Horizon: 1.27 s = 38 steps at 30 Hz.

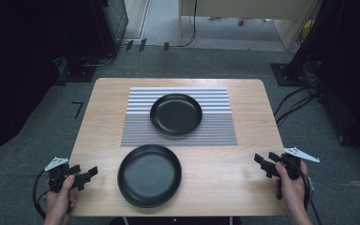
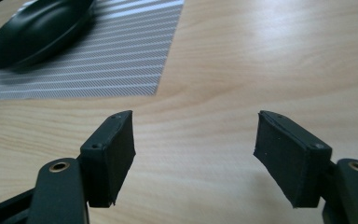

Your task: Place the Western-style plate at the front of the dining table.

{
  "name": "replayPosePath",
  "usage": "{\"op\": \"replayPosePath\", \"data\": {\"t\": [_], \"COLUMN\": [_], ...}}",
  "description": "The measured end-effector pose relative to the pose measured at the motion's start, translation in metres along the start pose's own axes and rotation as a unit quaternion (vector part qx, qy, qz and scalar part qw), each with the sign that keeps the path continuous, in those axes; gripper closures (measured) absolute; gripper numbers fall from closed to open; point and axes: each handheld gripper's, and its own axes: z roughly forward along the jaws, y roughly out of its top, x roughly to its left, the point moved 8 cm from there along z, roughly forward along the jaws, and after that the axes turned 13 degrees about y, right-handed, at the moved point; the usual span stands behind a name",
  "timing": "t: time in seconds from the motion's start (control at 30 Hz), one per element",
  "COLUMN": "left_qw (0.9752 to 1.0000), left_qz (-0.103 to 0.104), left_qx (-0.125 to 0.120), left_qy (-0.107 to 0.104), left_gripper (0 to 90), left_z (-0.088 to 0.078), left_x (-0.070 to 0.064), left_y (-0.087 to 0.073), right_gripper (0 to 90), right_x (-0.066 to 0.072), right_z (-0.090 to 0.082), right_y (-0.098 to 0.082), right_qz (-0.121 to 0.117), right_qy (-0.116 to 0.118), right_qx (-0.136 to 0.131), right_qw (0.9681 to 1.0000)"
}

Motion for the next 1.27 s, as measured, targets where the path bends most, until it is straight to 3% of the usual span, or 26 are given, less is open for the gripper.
{"op": "replayPosePath", "data": {"t": [0.27, 0.4, 0.6, 0.73, 0.77, 1.27], "left_qw": [0.9998, 0.9989, 0.9937, 0.9876, 0.9877, 0.9877], "left_qz": [0.012, 0.031, 0.082, 0.118, 0.117, 0.117], "left_qx": [-0.006, -0.014, -0.026, -0.036, -0.036, -0.036], "left_qy": [0.017, 0.033, 0.072, 0.097, 0.097, 0.097], "left_gripper": [13.8, 13.7, 13.7, 13.4, 13.3, 13.4], "left_z": [-0.005, -0.004, -0.001, 0.002, 0.002, 0.002], "left_x": [0.009, 0.007, 0.001, -0.003, -0.003, -0.002], "left_y": [-0.01, -0.012, -0.017, -0.02, -0.02, -0.02], "right_gripper": [28.0, 27.2, 27.2, 23.8, 23.1, 19.2], "right_x": [-0.015, -0.02, -0.022, -0.019, -0.018, -0.017], "right_z": [-0.02, -0.025, -0.027, -0.023, -0.022, -0.02], "right_y": [-0.028, -0.045, -0.052, -0.054, -0.055, -0.056], "right_qz": [0.018, 0.003, -0.051, -0.082, -0.091, -0.095], "right_qy": [-0.016, -0.039, -0.086, -0.109, -0.116, -0.111], "right_qx": [0.001, 0.017, 0.021, 0.041, 0.047, 0.053], "right_qw": [0.9997, 0.9991, 0.9948, 0.9898, 0.9879, 0.9878]}}
